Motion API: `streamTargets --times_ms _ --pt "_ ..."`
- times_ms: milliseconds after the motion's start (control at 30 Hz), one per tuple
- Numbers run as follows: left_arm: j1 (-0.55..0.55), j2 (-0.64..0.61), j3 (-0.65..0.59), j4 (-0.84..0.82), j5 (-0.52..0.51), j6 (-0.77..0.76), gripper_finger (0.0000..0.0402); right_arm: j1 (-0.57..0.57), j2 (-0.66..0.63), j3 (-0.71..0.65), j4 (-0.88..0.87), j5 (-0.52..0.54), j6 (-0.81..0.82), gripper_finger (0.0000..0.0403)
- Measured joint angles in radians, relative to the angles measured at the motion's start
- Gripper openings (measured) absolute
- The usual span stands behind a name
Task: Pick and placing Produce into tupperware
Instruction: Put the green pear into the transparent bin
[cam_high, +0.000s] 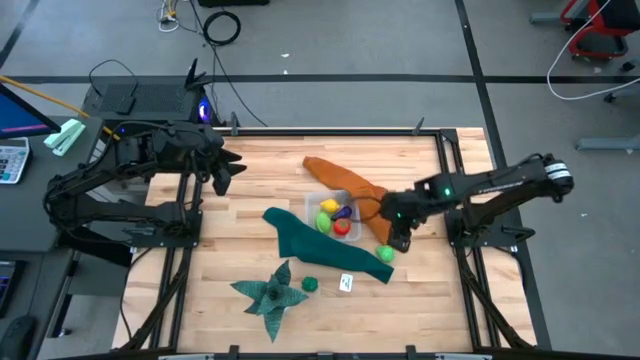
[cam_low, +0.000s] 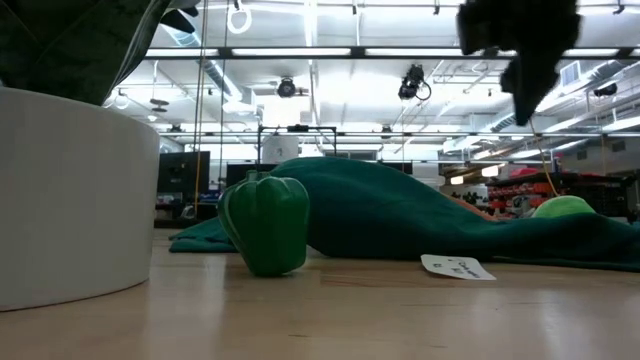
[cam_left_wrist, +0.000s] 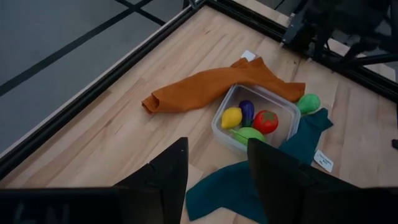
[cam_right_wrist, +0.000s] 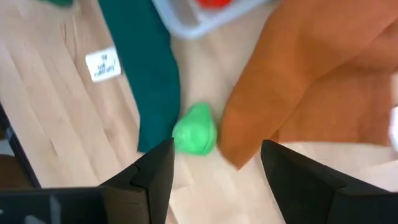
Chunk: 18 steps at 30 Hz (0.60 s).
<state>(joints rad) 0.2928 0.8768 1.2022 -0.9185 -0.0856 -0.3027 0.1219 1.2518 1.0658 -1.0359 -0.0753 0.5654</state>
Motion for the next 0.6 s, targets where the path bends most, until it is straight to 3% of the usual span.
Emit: streamTargets --times_ms 300,600 --pt "0.0 0.0 0.0 0.009 0.0 -0.001 0.0172 0.164 -0.01 -0.115 0.085 0.03 0.027 0.0204" --pt "0.0 0.0 0.0 0.009 0.0 0.0 0.0172 0.202 -0.004 -0.162 0.196 0.072 -0.006 0.0273"
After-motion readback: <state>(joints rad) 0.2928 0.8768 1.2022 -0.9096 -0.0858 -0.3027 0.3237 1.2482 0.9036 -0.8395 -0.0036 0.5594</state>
